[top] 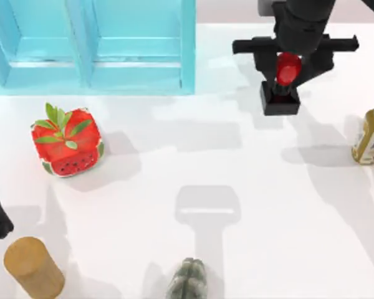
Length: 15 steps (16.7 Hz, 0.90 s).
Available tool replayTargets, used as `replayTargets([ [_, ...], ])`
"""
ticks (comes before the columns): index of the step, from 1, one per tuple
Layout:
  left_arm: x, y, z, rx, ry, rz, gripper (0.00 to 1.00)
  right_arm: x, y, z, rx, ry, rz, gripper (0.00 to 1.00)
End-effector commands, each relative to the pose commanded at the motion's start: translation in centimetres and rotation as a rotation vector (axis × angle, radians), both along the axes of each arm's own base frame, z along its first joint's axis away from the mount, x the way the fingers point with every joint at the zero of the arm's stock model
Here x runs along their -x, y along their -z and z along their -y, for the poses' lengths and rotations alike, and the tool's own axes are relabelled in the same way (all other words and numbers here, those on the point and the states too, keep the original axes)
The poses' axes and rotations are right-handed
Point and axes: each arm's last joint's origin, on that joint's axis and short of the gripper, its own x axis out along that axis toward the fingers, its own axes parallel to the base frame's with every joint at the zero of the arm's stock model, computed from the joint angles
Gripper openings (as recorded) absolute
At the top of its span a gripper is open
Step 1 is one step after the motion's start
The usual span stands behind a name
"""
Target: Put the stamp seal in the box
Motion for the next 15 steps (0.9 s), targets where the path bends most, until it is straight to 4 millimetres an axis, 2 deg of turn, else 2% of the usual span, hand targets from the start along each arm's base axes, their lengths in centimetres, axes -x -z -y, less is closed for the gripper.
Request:
replayTargets([
  [2,0.0,0.0,0.0,0.000,0.000,0.000,1.00,-0.7,-1.0,2.5,0.012,0.027,0.000,0.00],
  [4,0.0,0.0,0.0,0.000,0.000,0.000,1.00,-1.1,-1.6,4.1,0.021,0.044,0.006,0.00],
  [9,0.0,0.0,0.0,0.000,0.000,0.000,1.00,-1.1,-1.8,4.1,0.019,0.043,0.011,0.00],
  [10,0.0,0.0,0.0,0.000,0.000,0.000,1.00,-1.1,-2.2,4.6,0.010,0.042,0.025,0.00],
  [12,0.0,0.0,0.0,0.000,0.000,0.000,1.00,-1.3,-3.9,7.1,-0.020,0.037,0.083,0.00],
  [15,0.0,0.0,0.0,0.000,0.000,0.000,1.00,-0.5,-7.1,13.5,-0.038,0.013,0.186,0.00],
])
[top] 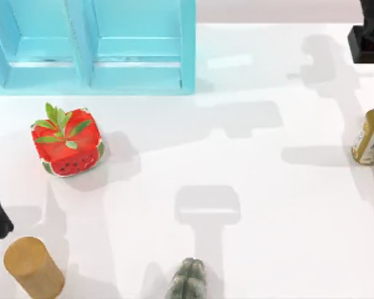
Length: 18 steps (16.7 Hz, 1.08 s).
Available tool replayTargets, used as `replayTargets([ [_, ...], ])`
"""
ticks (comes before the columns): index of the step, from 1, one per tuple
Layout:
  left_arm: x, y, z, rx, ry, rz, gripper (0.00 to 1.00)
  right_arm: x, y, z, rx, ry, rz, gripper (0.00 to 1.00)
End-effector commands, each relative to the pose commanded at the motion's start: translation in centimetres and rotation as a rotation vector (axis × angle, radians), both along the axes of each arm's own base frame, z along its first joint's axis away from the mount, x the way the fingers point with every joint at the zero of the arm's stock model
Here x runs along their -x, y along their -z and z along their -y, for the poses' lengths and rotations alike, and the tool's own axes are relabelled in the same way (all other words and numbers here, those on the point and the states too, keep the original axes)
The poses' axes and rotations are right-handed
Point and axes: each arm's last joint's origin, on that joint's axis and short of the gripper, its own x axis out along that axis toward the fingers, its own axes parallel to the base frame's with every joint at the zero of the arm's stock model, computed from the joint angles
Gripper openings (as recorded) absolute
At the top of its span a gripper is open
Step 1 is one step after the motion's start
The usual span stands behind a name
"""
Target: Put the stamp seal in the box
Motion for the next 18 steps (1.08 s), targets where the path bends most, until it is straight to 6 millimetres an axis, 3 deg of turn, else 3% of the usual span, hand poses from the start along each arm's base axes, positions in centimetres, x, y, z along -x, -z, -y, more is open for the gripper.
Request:
replayTargets([
  [4,0.0,0.0,0.0,0.000,0.000,0.000,1.00,4.3,-2.4,9.9,0.048,-0.021,0.054,0.00],
  [8,0.0,0.0,0.0,0.000,0.000,0.000,1.00,10.4,-1.1,16.9,0.069,0.001,-0.040,0.00],
  [12,0.0,0.0,0.0,0.000,0.000,0.000,1.00,14.4,0.9,19.4,0.047,0.031,-0.156,0.00],
  [18,0.0,0.0,0.0,0.000,0.000,0.000,1.00,14.8,1.3,19.5,0.040,0.031,-0.181,0.00],
])
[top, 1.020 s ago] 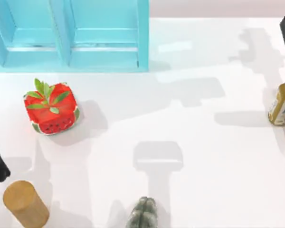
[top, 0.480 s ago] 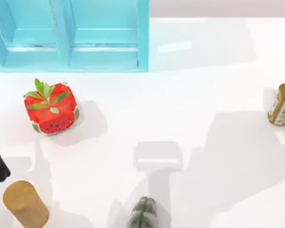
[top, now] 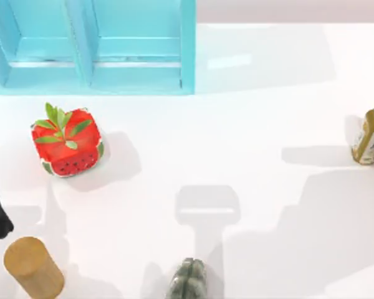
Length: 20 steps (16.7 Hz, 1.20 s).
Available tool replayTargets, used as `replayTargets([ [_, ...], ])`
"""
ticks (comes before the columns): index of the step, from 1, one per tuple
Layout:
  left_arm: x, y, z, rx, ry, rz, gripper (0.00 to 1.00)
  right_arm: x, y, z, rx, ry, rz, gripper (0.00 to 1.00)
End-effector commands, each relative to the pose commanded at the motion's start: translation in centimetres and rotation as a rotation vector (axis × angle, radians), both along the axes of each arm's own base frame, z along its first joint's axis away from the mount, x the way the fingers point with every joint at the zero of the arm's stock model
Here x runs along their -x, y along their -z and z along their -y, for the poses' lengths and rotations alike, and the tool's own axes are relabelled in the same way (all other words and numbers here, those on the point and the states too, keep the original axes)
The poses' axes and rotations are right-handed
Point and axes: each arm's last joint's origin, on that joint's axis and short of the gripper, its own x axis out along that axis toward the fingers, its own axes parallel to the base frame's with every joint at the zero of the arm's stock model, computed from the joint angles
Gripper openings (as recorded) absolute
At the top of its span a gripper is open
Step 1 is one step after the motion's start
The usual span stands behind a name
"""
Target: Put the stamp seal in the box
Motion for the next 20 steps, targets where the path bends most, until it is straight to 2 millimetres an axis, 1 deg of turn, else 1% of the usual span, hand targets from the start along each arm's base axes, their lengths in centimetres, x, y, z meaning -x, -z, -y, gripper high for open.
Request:
replayTargets([
  [1,0.0,0.0,0.0,0.000,0.000,0.000,1.00,0.0,0.1,0.0,0.000,0.000,0.000,0.00],
  [3,0.0,0.0,0.0,0.000,0.000,0.000,1.00,-0.1,1.1,0.0,0.000,0.001,-0.001,0.00],
  [8,0.0,0.0,0.0,0.000,0.000,0.000,1.00,-0.3,5.5,0.0,0.002,0.002,0.002,0.00],
  [9,0.0,0.0,0.0,0.000,0.000,0.000,1.00,-0.3,6.1,0.0,0.001,0.002,0.001,0.00],
  [10,0.0,0.0,0.0,0.000,0.000,0.000,1.00,-0.2,6.4,0.0,0.001,0.002,0.001,0.00],
  [14,0.0,0.0,0.0,0.000,0.000,0.000,1.00,-0.2,6.4,0.0,0.001,0.002,0.001,0.00],
  [20,0.0,0.0,0.0,0.000,0.000,0.000,1.00,-0.2,6.4,0.0,0.001,0.002,0.001,0.45],
])
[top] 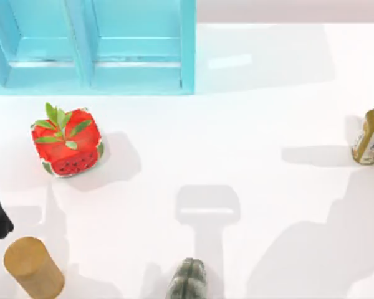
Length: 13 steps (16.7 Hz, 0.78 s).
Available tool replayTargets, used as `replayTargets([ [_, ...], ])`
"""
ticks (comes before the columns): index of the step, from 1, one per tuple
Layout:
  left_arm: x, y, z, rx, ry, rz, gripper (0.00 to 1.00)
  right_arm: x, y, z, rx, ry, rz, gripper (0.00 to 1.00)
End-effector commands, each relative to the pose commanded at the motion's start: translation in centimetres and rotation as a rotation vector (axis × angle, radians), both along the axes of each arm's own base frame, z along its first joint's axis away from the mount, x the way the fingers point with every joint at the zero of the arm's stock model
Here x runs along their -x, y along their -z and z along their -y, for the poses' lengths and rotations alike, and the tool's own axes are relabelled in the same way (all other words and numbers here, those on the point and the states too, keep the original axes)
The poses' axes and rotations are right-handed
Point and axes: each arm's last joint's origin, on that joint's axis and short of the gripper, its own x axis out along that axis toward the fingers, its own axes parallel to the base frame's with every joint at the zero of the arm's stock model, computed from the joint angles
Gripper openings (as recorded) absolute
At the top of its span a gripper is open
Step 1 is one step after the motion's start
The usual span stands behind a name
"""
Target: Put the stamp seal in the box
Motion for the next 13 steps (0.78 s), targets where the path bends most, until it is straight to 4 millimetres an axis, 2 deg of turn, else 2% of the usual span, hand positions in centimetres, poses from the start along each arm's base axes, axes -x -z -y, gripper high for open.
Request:
replayTargets([
  [7,0.00,0.00,0.00,0.000,0.000,0.000,1.00,0.00,0.00,0.00,0.000,0.000,0.000,0.98],
  [13,0.00,0.00,0.00,0.000,0.000,0.000,1.00,0.00,0.00,0.00,0.000,0.000,0.000,1.00],
])
